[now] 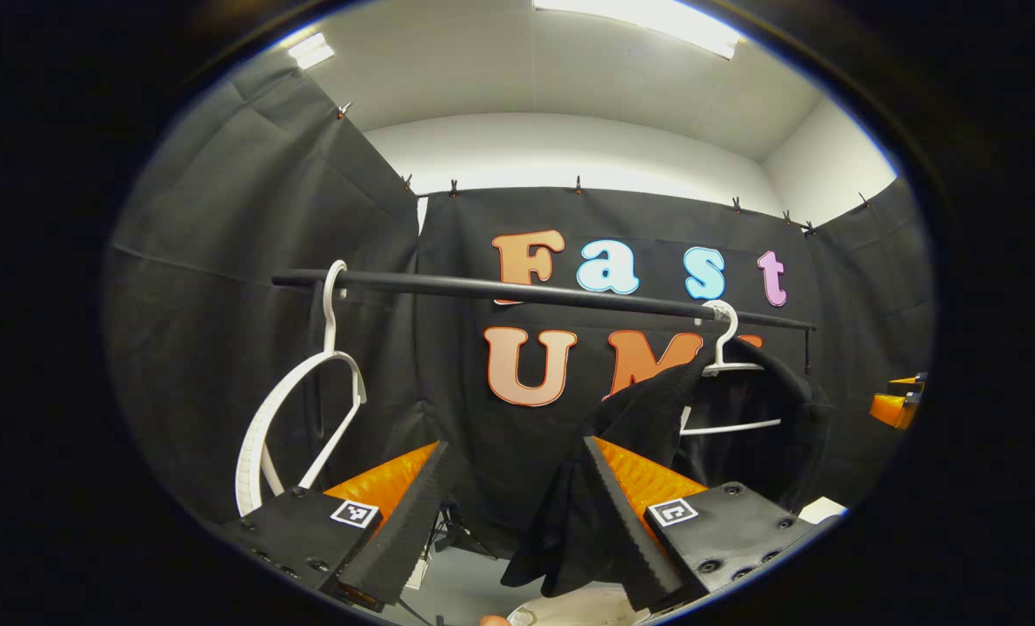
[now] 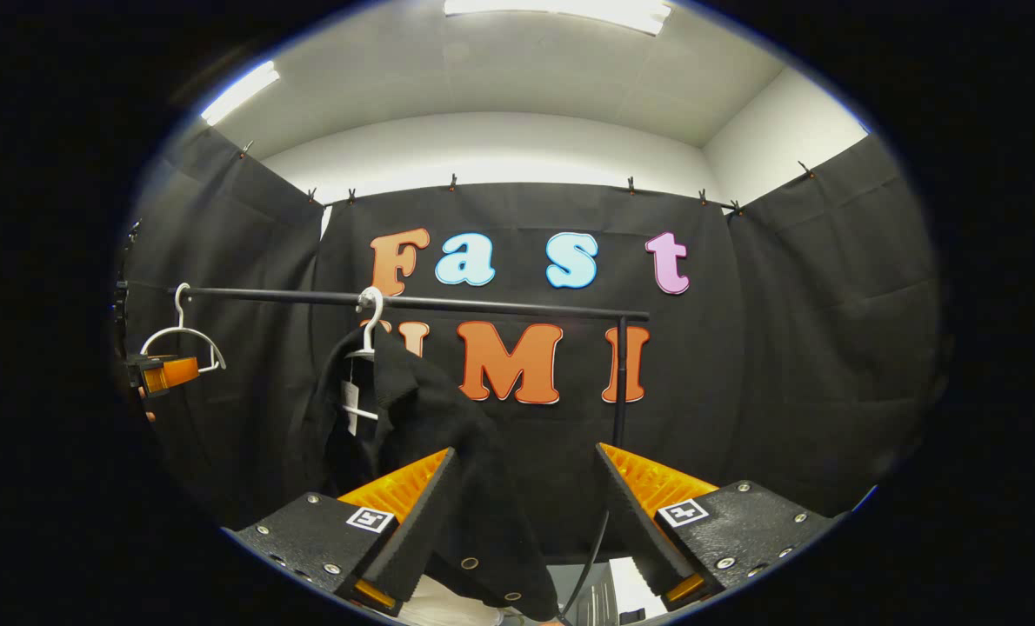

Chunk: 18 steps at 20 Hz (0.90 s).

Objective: Grasp the clothes on the hanger with both hands and then place them into the laundry hamper below.

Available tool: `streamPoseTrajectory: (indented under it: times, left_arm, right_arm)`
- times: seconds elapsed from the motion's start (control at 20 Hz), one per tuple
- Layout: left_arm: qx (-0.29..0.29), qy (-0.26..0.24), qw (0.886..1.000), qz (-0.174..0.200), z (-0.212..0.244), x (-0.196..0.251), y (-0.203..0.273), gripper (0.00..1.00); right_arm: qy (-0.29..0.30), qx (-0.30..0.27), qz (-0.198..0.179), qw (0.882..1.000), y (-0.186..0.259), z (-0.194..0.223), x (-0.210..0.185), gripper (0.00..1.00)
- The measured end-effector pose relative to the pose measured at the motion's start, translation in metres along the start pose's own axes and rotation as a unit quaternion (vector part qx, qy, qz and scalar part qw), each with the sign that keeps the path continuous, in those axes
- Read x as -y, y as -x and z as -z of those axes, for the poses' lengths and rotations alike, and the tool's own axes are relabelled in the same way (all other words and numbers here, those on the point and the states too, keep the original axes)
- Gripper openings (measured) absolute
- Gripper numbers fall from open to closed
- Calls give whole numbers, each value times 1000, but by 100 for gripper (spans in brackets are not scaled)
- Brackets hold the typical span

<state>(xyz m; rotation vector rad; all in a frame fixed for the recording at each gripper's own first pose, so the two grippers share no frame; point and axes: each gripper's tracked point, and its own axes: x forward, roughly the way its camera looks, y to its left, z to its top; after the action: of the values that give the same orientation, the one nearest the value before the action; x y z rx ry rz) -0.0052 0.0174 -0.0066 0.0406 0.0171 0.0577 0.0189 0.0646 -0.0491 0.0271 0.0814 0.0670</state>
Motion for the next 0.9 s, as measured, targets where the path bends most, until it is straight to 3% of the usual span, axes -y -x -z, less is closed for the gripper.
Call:
streamPoseTrajectory:
  times: [0.05, 0.1, 0.25, 0.3, 0.45, 0.75, 0.9]
  left_arm:
    - [-3, 1, 1000, 1, 5, 0, -3, 100]
    - [-7, 3, 1000, 3, 11, 1, -6, 100]
    - [-22, 5, 1000, 15, 28, 8, -16, 95]
    - [-26, 6, 999, 20, 33, 10, -18, 93]
    - [-35, 8, 999, 23, 44, 10, -24, 95]
    - [-44, 10, 998, 32, 59, 13, -29, 100]
    - [-47, 17, 998, 37, 68, 16, -36, 97]
  right_arm:
    - [-1, -6, -5, 1000, -5, 7, -10, 94]
    - [-2, -12, -12, 1000, -12, 15, -21, 100]
    - [9, -25, -24, 999, -29, 36, -49, 100]
    - [10, -28, -30, 999, -34, 42, -61, 94]
    - [7, -37, -51, 998, -48, 61, -94, 95]
    - [7, -36, -20, 999, -84, 84, -109, 94]
    - [11, -34, -10, 999, -103, 92, -114, 94]
